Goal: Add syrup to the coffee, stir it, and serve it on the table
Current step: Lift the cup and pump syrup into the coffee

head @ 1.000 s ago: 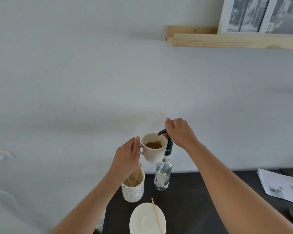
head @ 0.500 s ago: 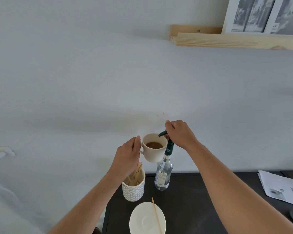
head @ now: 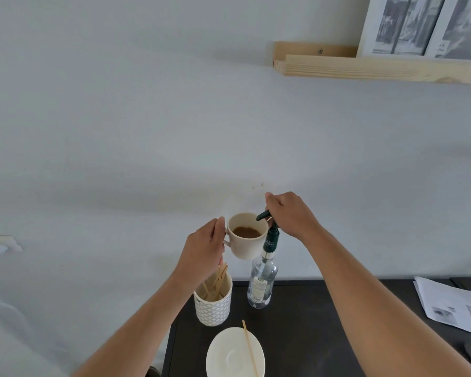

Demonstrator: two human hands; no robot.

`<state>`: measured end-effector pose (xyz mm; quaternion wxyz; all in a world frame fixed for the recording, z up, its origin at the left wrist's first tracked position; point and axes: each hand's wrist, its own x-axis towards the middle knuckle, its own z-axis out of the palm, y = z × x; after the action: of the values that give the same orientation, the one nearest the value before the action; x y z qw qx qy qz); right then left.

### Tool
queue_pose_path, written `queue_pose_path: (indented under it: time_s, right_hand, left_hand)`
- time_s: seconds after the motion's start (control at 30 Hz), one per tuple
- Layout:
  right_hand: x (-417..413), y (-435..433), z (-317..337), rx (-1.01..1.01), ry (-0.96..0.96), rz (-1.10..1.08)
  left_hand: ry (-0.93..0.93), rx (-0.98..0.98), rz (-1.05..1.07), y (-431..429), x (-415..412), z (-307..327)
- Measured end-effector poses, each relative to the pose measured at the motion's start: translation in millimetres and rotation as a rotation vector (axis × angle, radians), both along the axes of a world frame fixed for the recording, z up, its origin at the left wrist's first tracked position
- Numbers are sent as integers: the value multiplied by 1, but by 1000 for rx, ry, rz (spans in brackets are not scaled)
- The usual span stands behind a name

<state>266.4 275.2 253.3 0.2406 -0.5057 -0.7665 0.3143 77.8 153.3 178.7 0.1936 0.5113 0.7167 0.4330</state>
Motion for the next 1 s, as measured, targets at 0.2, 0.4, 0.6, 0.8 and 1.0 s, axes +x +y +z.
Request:
queue_pose_path:
  time_s: [0.2, 0.4, 0.6, 0.8, 1.0]
  right_hand:
    - [1, 2, -7, 42, -17, -13]
    - [0, 6, -14, 72, -35, -38]
    - [-2, 5, -16, 78, -72, -44]
    - [-1, 2, -10, 16, -27, -21]
    - [2, 2, 4, -74, 49, 25]
  left_hand:
    - [22, -3, -3, 0, 0, 2]
    - [26, 1, -9, 0, 1, 2]
    - [11, -12, -4, -3, 3, 5]
    - [2, -24, 0, -6, 5, 5]
    - [-2, -42, -1, -9, 4, 4]
